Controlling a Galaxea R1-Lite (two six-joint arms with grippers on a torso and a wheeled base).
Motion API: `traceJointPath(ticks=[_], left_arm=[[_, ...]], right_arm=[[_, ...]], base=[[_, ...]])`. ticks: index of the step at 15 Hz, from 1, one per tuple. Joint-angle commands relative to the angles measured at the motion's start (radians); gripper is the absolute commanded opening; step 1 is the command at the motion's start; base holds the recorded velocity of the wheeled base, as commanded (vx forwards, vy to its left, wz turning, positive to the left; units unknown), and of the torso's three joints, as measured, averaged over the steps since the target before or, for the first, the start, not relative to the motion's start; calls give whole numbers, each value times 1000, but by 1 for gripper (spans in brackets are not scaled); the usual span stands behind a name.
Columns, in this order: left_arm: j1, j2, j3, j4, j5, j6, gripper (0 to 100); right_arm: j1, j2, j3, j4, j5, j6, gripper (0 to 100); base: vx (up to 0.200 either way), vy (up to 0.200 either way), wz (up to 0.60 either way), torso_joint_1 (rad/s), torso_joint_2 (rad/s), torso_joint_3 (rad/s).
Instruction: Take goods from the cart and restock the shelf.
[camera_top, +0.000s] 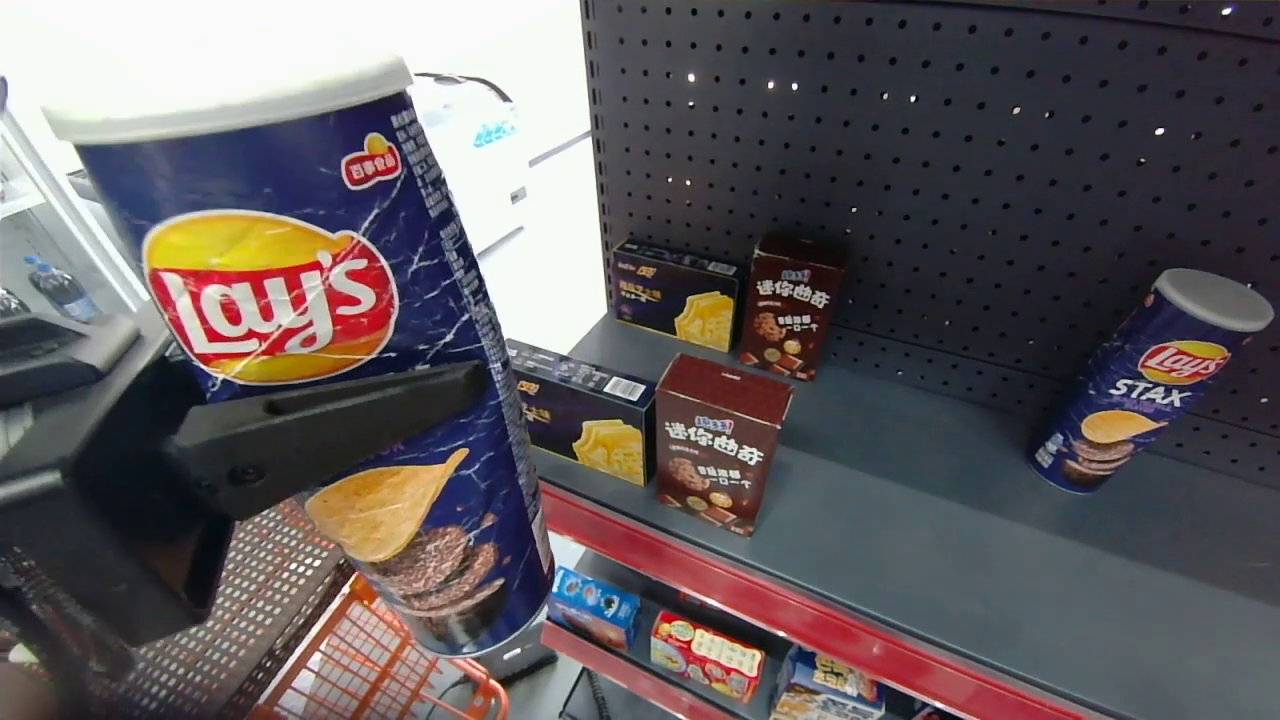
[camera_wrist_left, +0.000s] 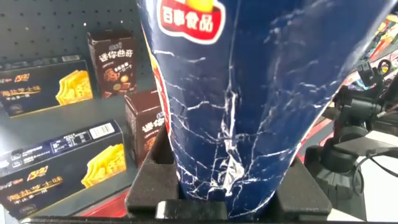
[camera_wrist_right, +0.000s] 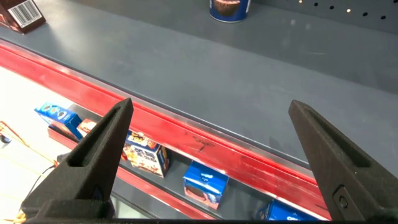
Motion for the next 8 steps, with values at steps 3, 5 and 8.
traceJointPath(ticks=[3,5,8], left_arm=[[-5,17,-35,0,-3,0,0],[-8,17,-61,0,-3,0,0],[-18,17,-64,0,-3,-2,0]], right_arm=[[0,0,0,0,0,0,100],[0,0,0,0,0,0,100],[0,0,0,0,0,0,100]], base=[[0,0,-600,-1,-1,4],[0,0,-600,7,2,2],[0,0,-600,1,-1,4]])
